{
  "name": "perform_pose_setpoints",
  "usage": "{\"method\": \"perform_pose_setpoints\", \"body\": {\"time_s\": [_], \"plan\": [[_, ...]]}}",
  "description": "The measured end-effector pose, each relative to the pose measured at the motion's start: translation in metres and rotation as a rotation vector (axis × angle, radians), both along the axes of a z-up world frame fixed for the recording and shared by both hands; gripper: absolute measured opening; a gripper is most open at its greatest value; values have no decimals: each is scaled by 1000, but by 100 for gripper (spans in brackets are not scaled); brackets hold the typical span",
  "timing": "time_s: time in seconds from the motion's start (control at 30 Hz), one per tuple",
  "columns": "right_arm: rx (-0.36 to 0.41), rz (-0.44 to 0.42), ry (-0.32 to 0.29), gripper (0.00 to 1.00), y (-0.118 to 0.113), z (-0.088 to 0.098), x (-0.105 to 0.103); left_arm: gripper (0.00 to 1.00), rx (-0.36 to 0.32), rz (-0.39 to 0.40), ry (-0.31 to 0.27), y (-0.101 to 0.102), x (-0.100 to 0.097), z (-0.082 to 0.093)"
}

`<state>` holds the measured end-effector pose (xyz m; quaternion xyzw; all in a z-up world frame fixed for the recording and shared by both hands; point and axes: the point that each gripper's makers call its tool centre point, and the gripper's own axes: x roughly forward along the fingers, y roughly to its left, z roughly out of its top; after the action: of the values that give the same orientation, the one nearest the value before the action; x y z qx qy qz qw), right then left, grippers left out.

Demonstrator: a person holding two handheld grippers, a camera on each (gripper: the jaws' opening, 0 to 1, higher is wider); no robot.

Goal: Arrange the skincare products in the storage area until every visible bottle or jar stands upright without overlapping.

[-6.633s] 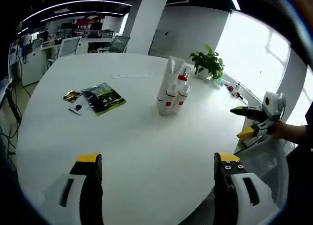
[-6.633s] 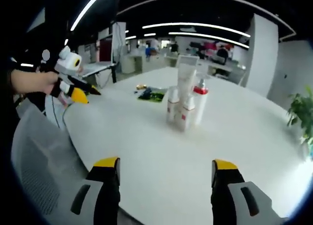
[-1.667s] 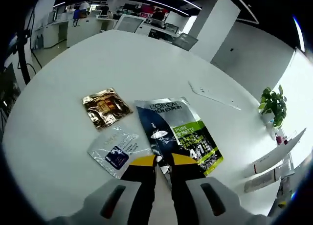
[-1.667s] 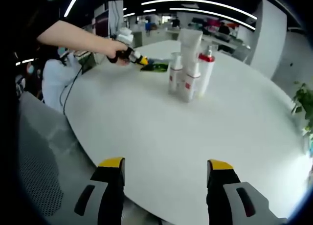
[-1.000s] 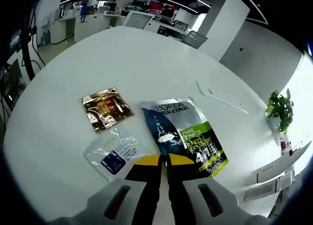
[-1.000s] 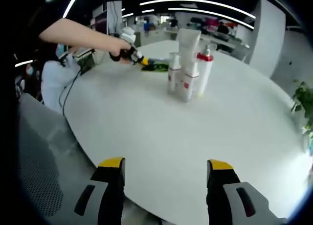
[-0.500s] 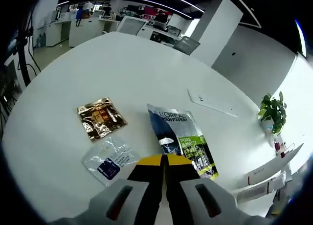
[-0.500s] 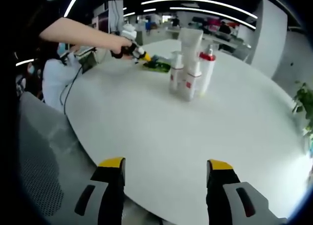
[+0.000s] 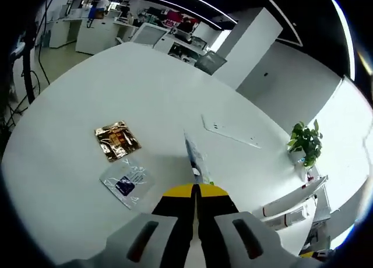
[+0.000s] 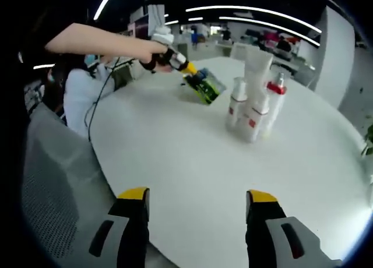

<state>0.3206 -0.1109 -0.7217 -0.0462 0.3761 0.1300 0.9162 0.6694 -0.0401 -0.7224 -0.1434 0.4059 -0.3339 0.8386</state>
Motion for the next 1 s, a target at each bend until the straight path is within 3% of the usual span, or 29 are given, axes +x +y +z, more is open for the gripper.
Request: {"method": "perform_pose_setpoints", "body": {"time_s": [0.13, 0.3, 0.4, 0.5, 0.57, 1.0], "plan": [[175, 42, -37, 69, 35, 8, 23, 4, -6, -27, 6, 6, -16, 4], [205, 73, -27, 68, 45, 4, 28, 4, -26, -66, 16, 12, -38, 14], [263, 72, -16, 68, 50, 3, 25, 4, -38, -102, 14, 14, -47, 23], [369, 56, -15, 64, 59, 8, 22, 4, -108, -132, 44, 12, -63, 38], [388, 44, -35, 60, 59, 12, 23, 4, -146, -123, 72, 13, -71, 44], [429, 77, -56, 59, 81, 15, 24, 3, -158, -180, 92, 20, -119, 58]]}}
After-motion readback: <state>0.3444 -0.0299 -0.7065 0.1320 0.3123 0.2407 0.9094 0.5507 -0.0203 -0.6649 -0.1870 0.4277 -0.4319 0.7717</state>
